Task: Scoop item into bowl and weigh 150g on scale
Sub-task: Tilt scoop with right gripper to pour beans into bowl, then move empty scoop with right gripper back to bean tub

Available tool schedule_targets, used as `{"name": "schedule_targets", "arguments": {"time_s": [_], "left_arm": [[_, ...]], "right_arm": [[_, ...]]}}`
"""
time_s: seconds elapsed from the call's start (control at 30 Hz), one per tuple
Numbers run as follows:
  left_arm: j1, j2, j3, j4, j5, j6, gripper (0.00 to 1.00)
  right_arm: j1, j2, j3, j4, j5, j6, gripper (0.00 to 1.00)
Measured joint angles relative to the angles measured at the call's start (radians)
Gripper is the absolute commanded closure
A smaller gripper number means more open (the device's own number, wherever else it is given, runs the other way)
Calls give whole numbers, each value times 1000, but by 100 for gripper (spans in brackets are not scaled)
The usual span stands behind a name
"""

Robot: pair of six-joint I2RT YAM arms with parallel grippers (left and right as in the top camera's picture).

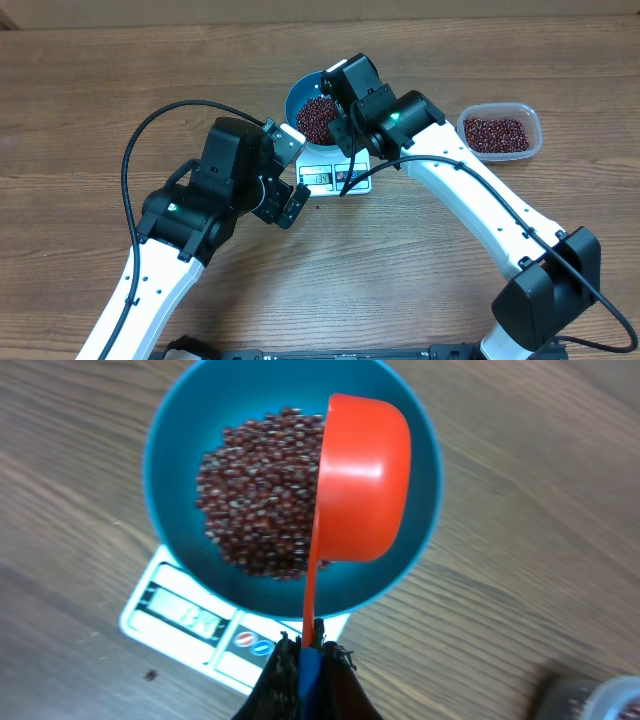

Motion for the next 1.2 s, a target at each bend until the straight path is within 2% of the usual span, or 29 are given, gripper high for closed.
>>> {"name": "schedule_targets", "arguments": {"time_s": [0.23, 0.57, 0.83, 1.2], "left_arm": [[0, 0, 0, 0, 0, 0, 1], [0, 0, 0, 0, 0, 0, 0], [0, 0, 0, 0, 0, 0, 0], [0, 0, 0, 0, 0, 0, 0]], "right_arm": [[-56, -33, 0, -14, -157, 4, 96], [-283, -171, 2, -115, -290, 8, 96], [-479, -215, 5, -262, -167, 9, 96], [-651, -215, -179, -211, -90, 9, 96]]}}
